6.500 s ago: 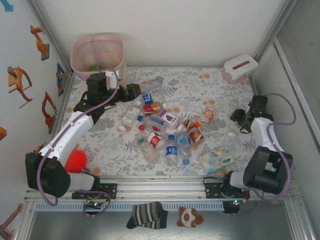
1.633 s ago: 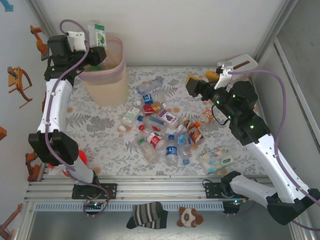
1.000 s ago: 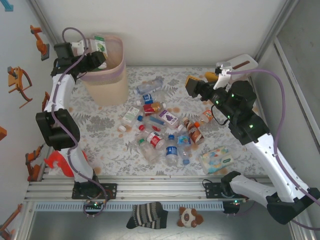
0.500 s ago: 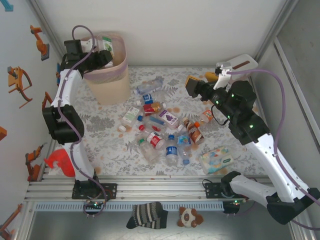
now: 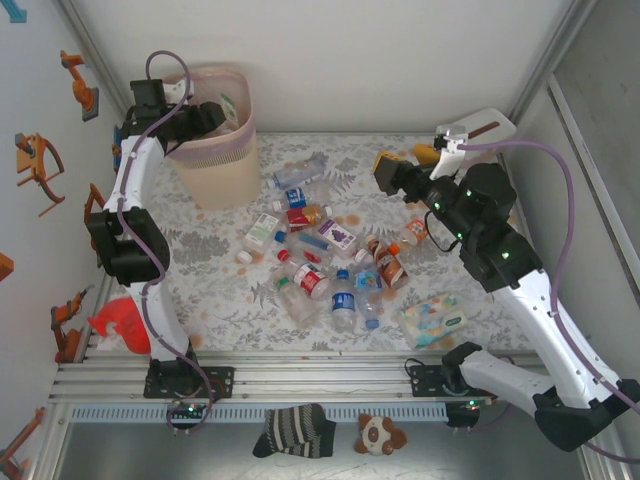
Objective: Put the plastic bottles in the bin
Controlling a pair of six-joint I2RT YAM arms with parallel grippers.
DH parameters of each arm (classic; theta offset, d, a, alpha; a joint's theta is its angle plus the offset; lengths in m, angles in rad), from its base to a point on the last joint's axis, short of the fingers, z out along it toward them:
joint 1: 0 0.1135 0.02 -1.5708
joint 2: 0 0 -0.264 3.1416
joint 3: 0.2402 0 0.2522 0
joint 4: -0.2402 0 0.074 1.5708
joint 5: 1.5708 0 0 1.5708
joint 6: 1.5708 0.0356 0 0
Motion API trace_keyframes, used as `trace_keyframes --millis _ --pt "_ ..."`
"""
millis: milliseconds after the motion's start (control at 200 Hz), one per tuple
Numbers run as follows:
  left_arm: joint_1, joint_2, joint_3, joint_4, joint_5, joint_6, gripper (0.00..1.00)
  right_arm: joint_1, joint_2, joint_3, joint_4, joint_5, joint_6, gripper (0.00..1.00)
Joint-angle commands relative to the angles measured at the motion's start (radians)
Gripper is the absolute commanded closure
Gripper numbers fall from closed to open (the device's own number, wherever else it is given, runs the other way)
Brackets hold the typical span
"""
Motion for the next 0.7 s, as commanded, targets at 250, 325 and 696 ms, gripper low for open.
trace_keyframes --millis 250,325,696 --pt "-0.001 -0.043 0.014 -0.043 -0.011 0.043 0.41 0.003 -0.019 -0.003 0.008 0.024 0.000 0.12" --pt "0.001 -0.058 0.017 -0.040 -0.010 0.045 0.41 0.003 -0.017 0.001 -0.001 0.033 -0.001 0.12" --pt "0.014 -0.147 0.002 -0.018 0.021 0.055 0.41 0.003 0.017 0.045 -0.116 0.114 -0.003 0.12"
